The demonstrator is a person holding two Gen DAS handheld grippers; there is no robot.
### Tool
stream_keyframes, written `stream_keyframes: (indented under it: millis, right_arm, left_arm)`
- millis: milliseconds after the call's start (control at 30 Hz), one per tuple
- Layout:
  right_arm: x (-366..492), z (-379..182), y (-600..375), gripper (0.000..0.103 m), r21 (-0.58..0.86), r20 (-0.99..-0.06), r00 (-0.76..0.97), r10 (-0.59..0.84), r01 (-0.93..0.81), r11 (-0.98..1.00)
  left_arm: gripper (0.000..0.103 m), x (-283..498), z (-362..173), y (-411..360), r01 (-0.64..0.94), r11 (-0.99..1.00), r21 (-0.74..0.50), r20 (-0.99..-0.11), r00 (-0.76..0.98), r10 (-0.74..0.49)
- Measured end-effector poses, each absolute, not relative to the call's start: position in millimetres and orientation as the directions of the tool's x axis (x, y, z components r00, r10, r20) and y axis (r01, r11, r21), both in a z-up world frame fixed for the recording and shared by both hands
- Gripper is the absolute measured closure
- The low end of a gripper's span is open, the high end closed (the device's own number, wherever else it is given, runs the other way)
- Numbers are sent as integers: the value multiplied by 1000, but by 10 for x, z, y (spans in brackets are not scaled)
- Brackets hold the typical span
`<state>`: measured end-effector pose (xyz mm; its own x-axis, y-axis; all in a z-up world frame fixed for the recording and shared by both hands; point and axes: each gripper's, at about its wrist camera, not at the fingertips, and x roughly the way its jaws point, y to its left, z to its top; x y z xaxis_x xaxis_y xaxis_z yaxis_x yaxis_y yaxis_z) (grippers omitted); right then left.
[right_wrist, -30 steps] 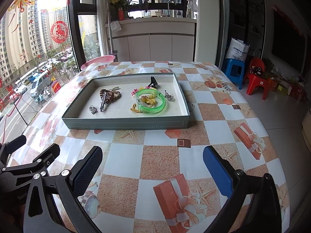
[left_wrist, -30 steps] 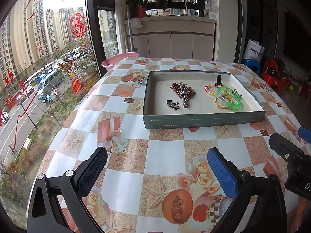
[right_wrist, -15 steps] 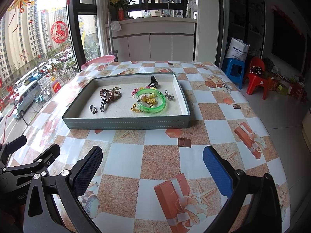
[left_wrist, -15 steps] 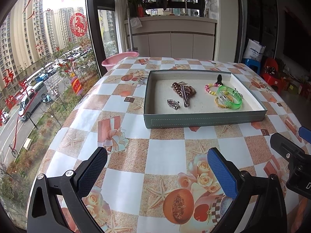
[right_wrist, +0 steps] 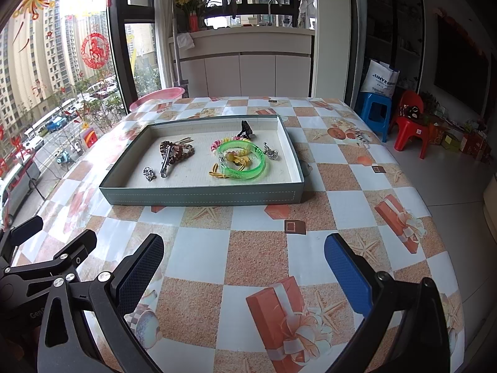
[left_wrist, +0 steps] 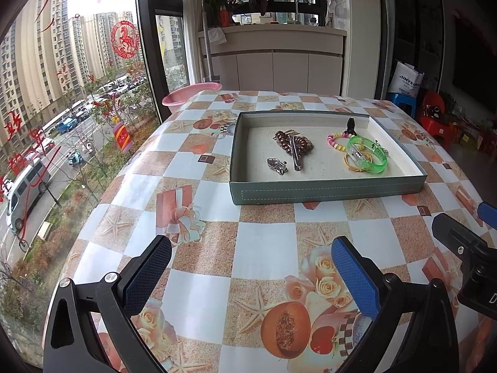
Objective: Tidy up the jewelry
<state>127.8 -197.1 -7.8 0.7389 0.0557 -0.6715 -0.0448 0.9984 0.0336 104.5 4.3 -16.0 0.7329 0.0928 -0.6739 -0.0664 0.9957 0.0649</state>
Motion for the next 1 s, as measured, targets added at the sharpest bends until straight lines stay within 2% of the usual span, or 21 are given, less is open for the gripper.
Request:
stream_keyframes:
  millis: [1000]
  right_arm:
    - [1250,-119,-1963,0,39,-674,736,59,-45,998]
  left_arm:
    - [0,1066,-161,55,-62,997,44,-678,732,75]
